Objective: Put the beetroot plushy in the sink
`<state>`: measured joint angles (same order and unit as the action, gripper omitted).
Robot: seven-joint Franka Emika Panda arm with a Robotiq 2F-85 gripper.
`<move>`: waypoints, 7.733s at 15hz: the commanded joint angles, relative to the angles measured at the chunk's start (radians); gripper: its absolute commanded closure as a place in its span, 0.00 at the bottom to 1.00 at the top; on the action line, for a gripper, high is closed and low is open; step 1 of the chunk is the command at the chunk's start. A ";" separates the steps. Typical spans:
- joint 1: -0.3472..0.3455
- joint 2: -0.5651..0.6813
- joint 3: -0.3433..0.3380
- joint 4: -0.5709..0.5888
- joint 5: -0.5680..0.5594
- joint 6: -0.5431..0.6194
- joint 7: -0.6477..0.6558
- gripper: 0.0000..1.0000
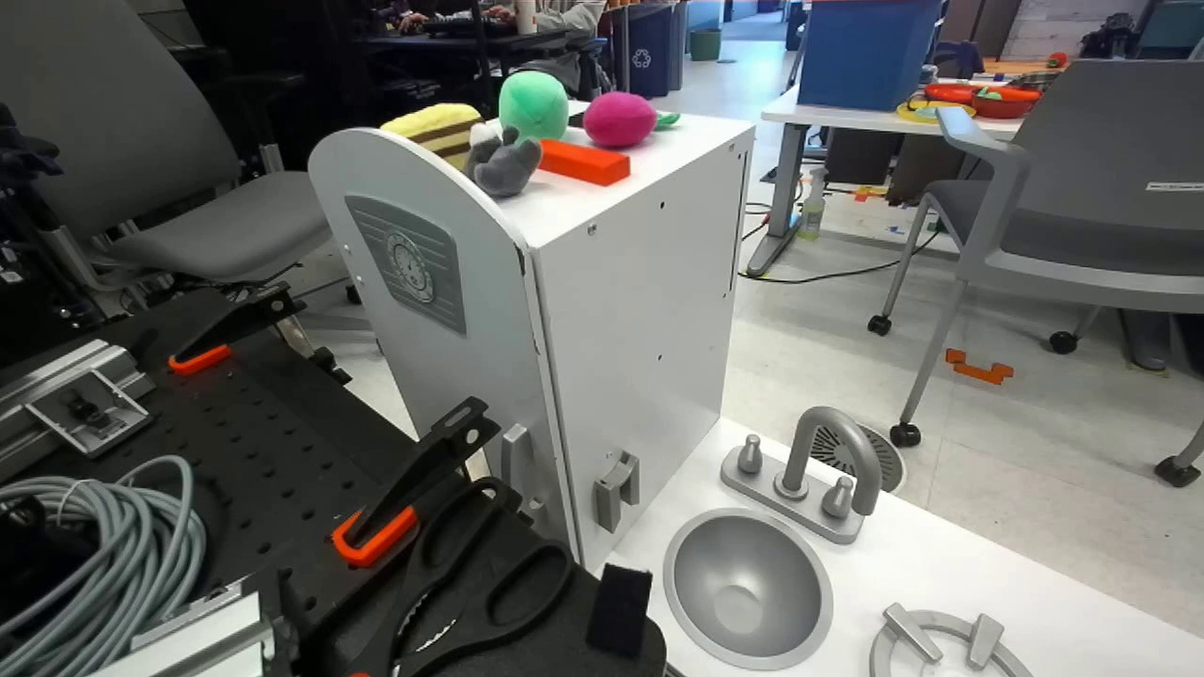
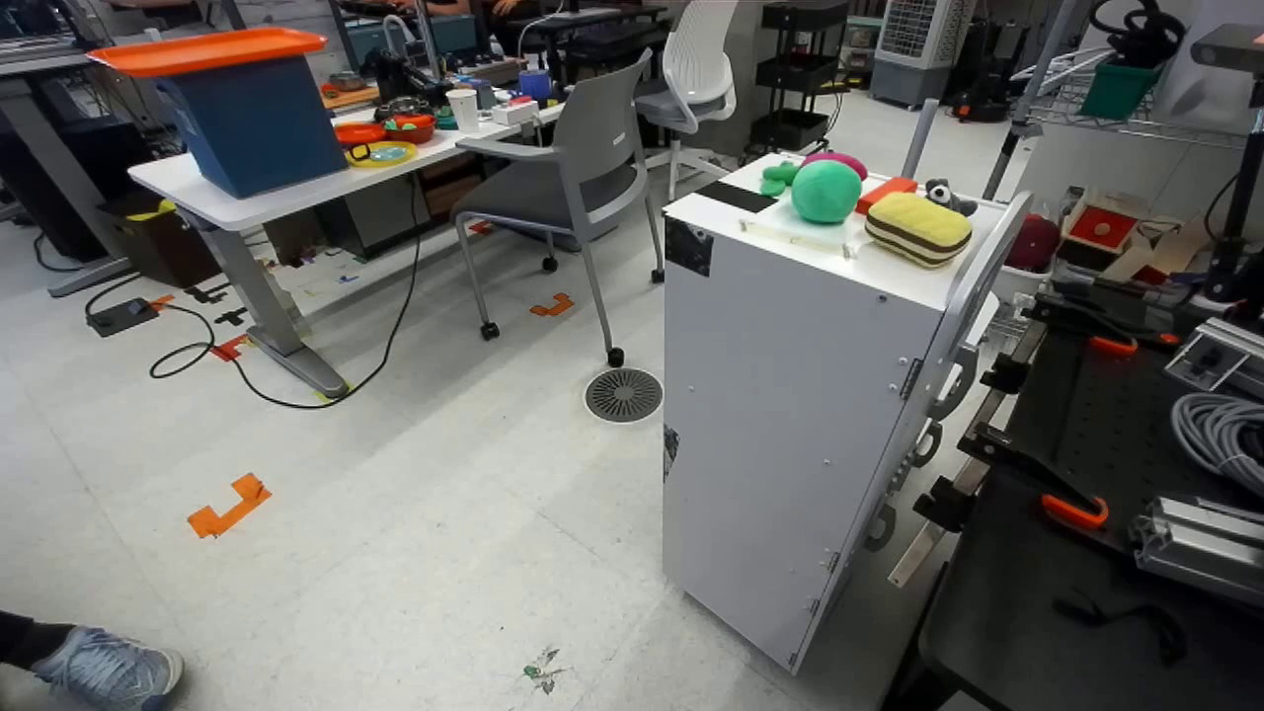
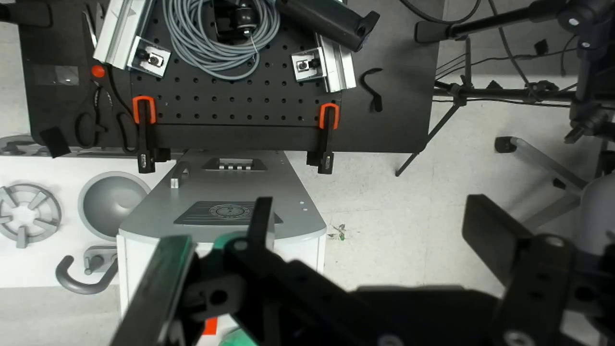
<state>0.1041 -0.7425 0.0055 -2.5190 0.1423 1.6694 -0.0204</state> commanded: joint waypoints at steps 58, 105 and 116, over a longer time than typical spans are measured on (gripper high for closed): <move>-0.238 0.572 -0.068 0.328 -0.144 0.452 0.319 0.00; -0.165 0.787 -0.042 0.429 -0.066 0.602 -0.006 0.00; -0.165 0.802 -0.054 0.420 -0.104 0.597 0.007 0.00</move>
<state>-0.0620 0.0607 -0.0401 -2.0900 0.0738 2.2535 -0.0115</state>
